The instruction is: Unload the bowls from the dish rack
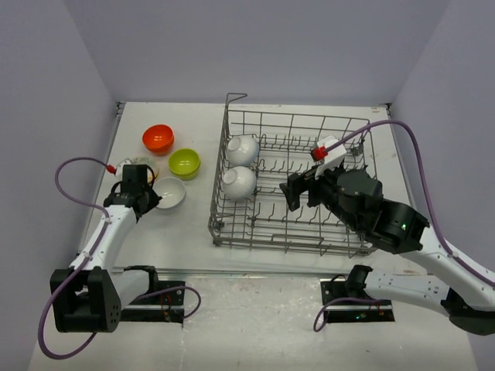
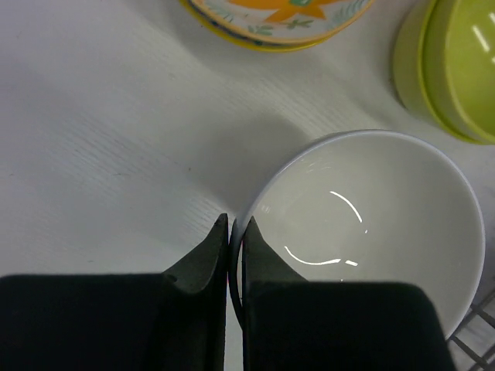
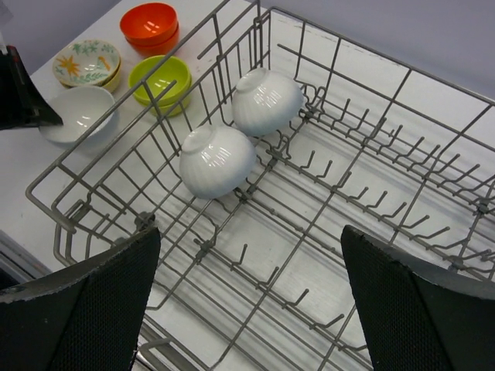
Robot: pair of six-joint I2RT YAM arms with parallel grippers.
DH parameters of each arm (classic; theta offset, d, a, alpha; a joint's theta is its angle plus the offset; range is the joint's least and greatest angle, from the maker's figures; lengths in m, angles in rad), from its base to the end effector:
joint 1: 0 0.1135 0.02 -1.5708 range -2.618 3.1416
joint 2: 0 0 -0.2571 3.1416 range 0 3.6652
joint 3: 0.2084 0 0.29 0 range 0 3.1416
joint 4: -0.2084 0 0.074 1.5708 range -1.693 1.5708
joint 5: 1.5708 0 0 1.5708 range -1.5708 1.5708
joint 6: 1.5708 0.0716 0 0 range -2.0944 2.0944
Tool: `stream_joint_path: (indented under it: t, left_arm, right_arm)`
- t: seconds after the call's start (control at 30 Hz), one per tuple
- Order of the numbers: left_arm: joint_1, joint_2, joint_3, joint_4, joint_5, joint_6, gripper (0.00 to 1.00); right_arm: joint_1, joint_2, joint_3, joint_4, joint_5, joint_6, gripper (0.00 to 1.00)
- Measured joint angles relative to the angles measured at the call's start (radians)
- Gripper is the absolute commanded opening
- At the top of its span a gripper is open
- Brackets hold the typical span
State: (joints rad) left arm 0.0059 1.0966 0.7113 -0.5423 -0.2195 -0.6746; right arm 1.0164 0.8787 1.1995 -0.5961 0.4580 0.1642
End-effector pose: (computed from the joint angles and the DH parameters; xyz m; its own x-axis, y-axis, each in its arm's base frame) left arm 0.2743 0.0172 0.1761 -0.5397 -0.6128 -0.5772 -0.6062 0.7587 -0.2385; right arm 0.1529 0.1868 0.4203 -0.2292 -0.0917 -0.9690 -0.5079 0.8605 0.0387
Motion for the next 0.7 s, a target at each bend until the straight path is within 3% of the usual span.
stream_joint_path:
  t: [0.33, 0.47, 0.5, 0.53, 0.57, 0.6, 0.7]
  left_arm:
    - [0.000, -0.040, -0.221, 0.193, -0.017, -0.023, 0.00]
    - [0.000, -0.076, -0.266, 0.241, -0.032, -0.021, 0.35]
    - [0.000, -0.086, -0.272, 0.248, -0.034, -0.024, 0.50]
    - [0.000, -0.097, -0.275, 0.255, -0.034, -0.023, 0.58]
    - [0.000, -0.107, -0.277, 0.260, -0.034, -0.020, 0.75]
    - [0.000, -0.119, -0.277, 0.264, -0.035, -0.019, 1.00]
    - [0.000, -0.167, -0.265, 0.249, -0.034, -0.018, 1.00]
  right_arm:
    - [-0.182, 0.071, -0.011, 0.037, -0.209, 0.089, 0.99]
    - [-0.227, 0.129, -0.011, 0.050, -0.298, 0.119, 0.99]
    - [-0.245, 0.144, -0.011, 0.055, -0.324, 0.128, 0.99]
    - [-0.267, 0.161, -0.010, 0.063, -0.356, 0.139, 0.99]
    - [-0.290, 0.179, -0.008, 0.069, -0.386, 0.151, 0.99]
    - [-0.322, 0.203, -0.002, 0.074, -0.426, 0.166, 0.99]
    - [-0.404, 0.275, 0.021, 0.096, -0.533, 0.210, 0.99]
